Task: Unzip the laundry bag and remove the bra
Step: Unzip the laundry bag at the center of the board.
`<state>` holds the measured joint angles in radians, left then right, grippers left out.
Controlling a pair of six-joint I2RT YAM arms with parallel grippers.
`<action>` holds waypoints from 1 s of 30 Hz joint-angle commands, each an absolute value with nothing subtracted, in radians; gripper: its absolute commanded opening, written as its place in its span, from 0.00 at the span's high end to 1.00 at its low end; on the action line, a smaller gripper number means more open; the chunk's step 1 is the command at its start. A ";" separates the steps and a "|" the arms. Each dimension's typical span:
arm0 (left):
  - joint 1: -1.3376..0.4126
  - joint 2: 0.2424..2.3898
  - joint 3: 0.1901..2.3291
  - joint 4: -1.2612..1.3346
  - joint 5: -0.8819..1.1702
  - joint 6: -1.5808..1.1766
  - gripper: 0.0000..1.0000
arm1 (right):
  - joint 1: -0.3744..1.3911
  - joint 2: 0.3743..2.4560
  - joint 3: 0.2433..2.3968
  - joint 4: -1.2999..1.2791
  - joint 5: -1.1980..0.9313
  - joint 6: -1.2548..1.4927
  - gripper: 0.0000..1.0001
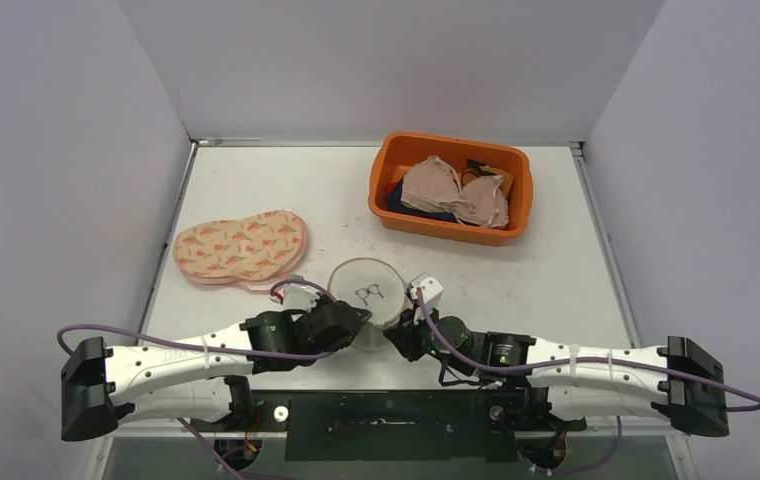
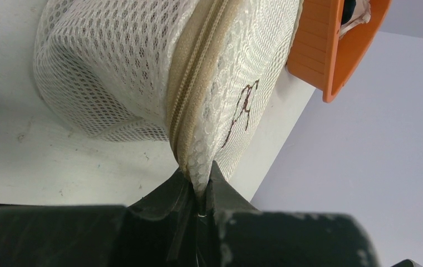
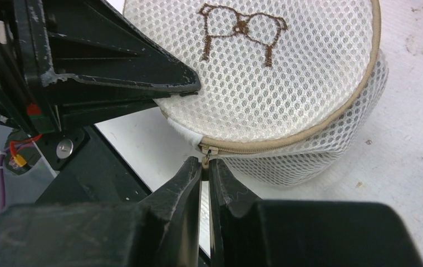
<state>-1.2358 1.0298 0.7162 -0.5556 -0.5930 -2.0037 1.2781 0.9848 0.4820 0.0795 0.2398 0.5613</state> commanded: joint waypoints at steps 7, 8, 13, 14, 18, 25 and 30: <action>-1.238 1.022 0.686 -0.435 -0.567 -1.890 1.00 | 1.283 0.915 0.455 -0.052 0.410 0.608 0.95; -1.238 1.025 0.683 -0.426 -0.563 -1.881 1.00 | 1.282 0.902 0.451 -0.057 0.417 0.613 0.95; -1.230 1.021 0.660 -0.297 -0.541 -1.706 1.00 | 1.286 0.847 0.436 -0.078 0.409 0.608 0.95; -1.224 1.019 0.647 -0.244 -0.527 -1.638 1.00 | 1.288 0.830 0.434 -0.085 0.401 0.605 0.95; -1.142 1.031 0.591 0.020 -0.351 -1.367 1.00 | 1.298 0.756 0.413 -0.107 0.361 0.605 0.95; -0.884 1.160 0.619 0.247 0.131 -1.084 1.00 | 1.327 0.682 0.390 -0.101 0.326 0.631 0.95; -0.852 1.234 0.692 0.201 0.223 -1.004 0.67 | 1.331 0.716 0.389 -0.061 0.339 0.642 0.95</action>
